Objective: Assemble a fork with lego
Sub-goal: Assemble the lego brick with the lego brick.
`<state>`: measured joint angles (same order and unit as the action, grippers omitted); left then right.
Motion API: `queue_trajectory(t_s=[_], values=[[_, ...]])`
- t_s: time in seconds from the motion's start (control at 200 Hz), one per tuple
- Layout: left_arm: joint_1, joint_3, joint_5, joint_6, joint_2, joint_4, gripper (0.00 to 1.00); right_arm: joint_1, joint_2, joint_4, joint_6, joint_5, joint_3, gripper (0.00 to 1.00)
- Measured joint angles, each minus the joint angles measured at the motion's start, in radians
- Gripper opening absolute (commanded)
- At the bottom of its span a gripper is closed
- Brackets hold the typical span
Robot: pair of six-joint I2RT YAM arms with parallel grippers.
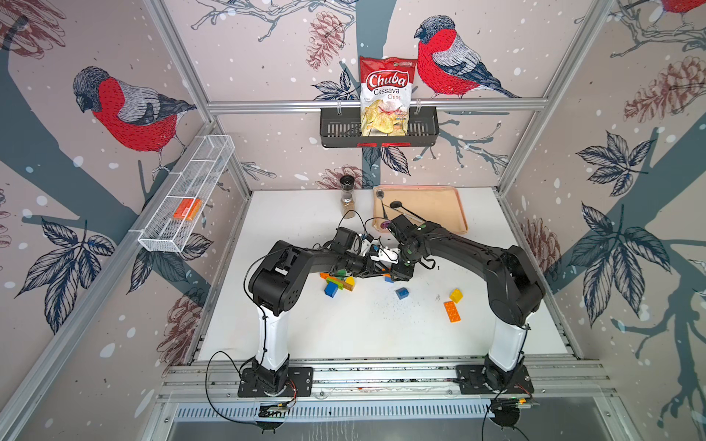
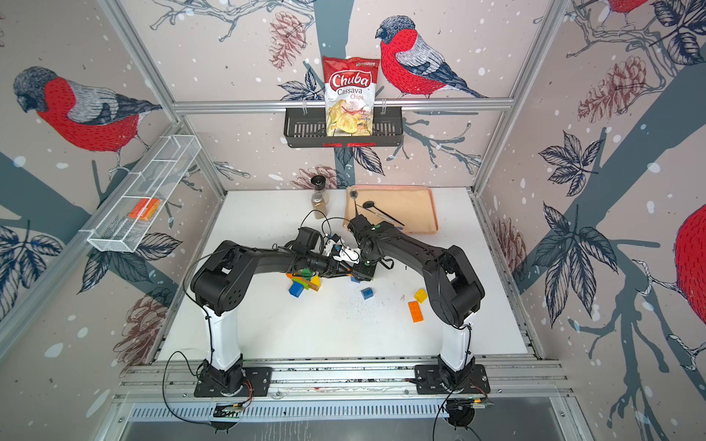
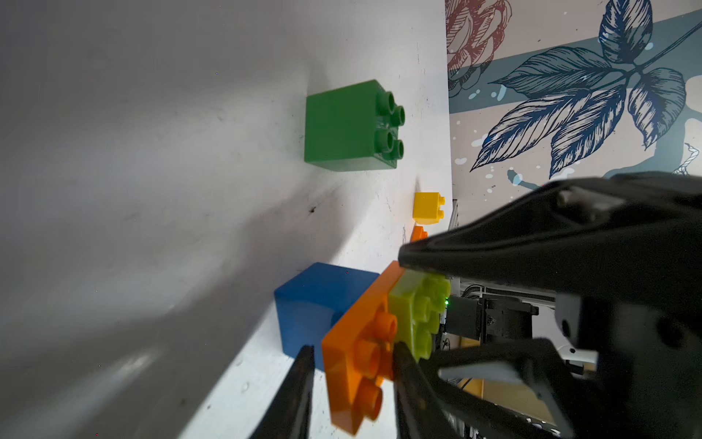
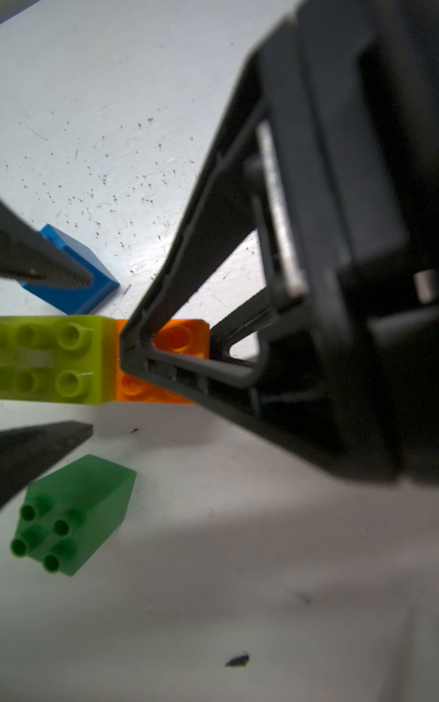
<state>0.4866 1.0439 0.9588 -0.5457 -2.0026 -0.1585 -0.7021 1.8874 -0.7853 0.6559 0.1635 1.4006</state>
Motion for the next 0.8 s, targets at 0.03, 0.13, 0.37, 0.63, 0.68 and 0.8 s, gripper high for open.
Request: queue_trajectory(t_s=[0.03, 0.13, 0.37, 0.63, 0.68, 0.8], values=[[0.0, 0.0, -0.003, 0.0, 0.002, 0.004, 0.35, 0.0, -0.002, 0.002, 0.0, -0.001, -0.002, 1.0], [0.0, 0.001, -0.014, -0.001, 0.007, 0.009, 0.36, -0.002, -0.009, 0.008, -0.004, -0.008, -0.006, 1.0], [0.002, 0.018, -0.051, -0.001, 0.027, 0.026, 0.41, -0.002, -0.058, 0.024, -0.03, -0.037, -0.015, 1.0], [0.002, 0.03, -0.066, -0.001, 0.057, 0.044, 0.46, 0.015, -0.131, 0.027, -0.085, -0.022, -0.016, 1.0], [0.002, 0.03, -0.072, 0.0, 0.061, 0.051, 0.48, 0.016, -0.146, 0.034, -0.111, -0.027, -0.021, 1.0], [0.002, 0.03, -0.089, 0.013, 0.069, 0.073, 0.5, 0.021, -0.186, 0.053, -0.215, -0.062, -0.04, 1.0]])
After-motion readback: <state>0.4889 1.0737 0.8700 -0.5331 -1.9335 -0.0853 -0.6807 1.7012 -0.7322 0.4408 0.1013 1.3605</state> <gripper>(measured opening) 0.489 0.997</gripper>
